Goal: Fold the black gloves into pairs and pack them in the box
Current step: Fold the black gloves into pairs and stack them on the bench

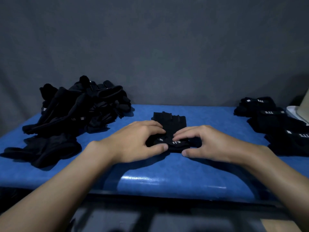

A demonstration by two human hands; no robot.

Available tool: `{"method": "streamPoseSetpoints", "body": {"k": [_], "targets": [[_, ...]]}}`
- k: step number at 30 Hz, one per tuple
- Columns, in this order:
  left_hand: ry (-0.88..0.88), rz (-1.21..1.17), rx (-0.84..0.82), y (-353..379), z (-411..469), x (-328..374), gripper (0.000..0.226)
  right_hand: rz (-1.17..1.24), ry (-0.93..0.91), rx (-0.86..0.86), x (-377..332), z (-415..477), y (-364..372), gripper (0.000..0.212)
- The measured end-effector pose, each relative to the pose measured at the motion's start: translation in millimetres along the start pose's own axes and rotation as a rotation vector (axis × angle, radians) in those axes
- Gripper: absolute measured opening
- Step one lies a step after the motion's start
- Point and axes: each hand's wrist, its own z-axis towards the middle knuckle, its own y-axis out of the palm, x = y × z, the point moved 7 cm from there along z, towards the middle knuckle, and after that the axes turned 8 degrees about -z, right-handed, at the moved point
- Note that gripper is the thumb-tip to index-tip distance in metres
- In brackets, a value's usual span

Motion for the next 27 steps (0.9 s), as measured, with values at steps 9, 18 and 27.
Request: {"method": "streamPoseSetpoints", "body": {"k": [9, 18, 27], "targets": [[0.091, -0.047, 0.045, -4, -4, -1, 0.053, 0.023, 0.012, 0.026, 1, -1, -1, 0.033], [0.182, 0.068, 0.177, -9, -7, 6, 0.022, 0.045, 0.086, 0.017, 5, -2, -2, 0.043], [0.118, -0.124, 0.241, -13, -4, -3, 0.032, 0.161, 0.051, 0.191, 7, 1, -11, 0.031]]}}
